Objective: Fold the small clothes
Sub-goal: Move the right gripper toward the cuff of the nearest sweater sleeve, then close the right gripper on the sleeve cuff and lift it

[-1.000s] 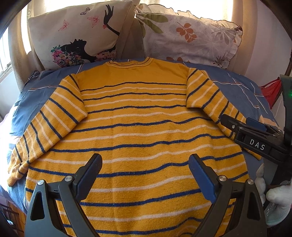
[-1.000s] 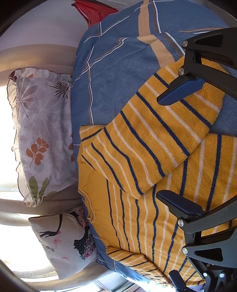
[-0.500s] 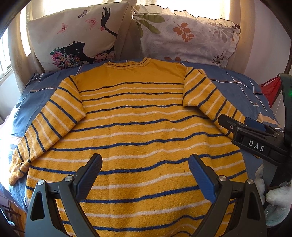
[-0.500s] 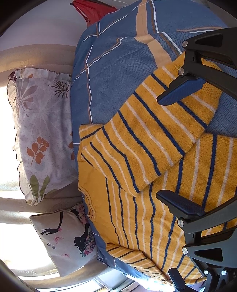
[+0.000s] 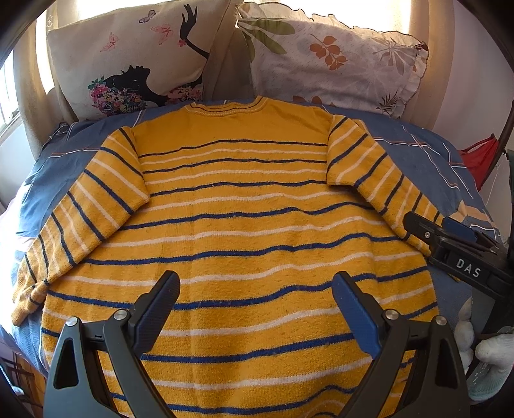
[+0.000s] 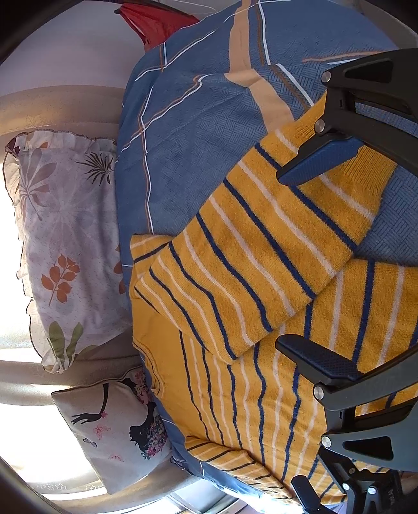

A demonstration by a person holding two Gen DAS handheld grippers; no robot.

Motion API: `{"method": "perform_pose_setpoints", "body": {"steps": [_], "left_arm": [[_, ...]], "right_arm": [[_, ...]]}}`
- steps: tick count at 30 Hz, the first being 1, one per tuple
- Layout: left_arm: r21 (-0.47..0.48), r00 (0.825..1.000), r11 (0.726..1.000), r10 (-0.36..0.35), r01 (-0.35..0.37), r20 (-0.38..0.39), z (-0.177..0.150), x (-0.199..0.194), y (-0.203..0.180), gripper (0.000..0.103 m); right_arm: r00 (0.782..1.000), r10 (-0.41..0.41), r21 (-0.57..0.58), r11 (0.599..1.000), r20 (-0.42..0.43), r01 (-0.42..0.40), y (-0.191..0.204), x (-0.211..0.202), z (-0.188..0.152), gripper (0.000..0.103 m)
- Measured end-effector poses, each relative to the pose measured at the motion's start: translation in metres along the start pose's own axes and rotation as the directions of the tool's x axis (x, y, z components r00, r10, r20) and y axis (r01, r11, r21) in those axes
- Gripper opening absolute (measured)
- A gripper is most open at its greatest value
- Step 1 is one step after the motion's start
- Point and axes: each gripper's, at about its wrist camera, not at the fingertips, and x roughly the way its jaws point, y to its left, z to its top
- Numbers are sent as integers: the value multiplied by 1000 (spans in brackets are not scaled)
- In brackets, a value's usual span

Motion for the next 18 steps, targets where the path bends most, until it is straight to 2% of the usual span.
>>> {"method": "perform_pose_setpoints", "body": {"steps": [3, 7, 11, 15, 18], "left_arm": [[-13, 1000, 1000, 5, -4, 10, 1, -2, 4, 95], [-37, 1000, 999, -9, 9, 17, 1, -2, 8, 95], [-20, 1000, 999, -30, 30, -1, 0, 4, -1, 95], [6, 1000, 1000, -26, 26, 7, -2, 1, -6, 95], [-20, 1000, 1000, -19, 19, 11, 0, 0, 0, 95]], "right_arm": [[999, 5, 4, 1000, 33, -5, -15, -17, -5, 96], [995, -77, -4, 997, 60, 77, -46, -41, -15, 96], [989, -146, 50, 988, 15, 145, -77, -40, -26, 96], [991, -128, 102, 986, -34, 130, -83, -25, -30, 96], [991, -121, 101, 987, -62, 127, -77, -14, -33, 96]]}}
